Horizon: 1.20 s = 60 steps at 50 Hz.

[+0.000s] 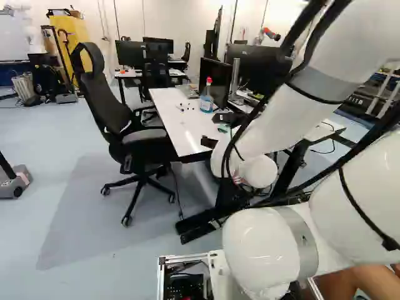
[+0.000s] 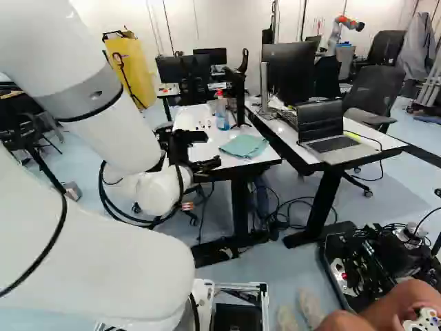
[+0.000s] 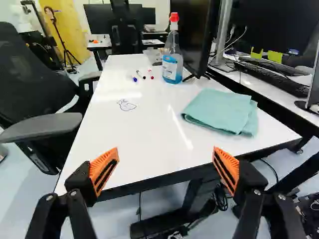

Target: Clean the table with the green towel

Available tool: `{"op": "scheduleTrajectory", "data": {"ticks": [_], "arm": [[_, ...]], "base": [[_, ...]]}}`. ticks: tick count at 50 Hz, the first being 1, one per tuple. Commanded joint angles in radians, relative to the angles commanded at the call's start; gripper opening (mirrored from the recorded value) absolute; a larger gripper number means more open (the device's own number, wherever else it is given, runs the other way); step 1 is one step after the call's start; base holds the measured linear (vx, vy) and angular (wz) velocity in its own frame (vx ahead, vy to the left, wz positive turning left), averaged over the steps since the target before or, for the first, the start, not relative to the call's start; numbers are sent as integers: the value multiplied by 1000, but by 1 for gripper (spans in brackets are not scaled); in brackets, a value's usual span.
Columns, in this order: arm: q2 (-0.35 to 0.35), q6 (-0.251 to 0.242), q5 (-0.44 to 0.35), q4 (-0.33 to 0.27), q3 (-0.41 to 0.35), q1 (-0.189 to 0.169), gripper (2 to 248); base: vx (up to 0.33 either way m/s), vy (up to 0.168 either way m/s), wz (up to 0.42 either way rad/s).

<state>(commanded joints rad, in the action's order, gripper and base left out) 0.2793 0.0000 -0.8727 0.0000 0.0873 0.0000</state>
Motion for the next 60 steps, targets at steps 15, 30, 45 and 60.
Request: {"op": "scheduleTrajectory", "data": {"ticks": [15,30,45,60], "arm": [[0,0,0,0,0,0,247],[-3,0,0,0,3,0,247],[-26,0,0,0,32,-2,247],[-28,0,0,0,70,-16,247]], "base": [[0,0,0],[0,0,0],[0,0,0],[0,0,0]]}}
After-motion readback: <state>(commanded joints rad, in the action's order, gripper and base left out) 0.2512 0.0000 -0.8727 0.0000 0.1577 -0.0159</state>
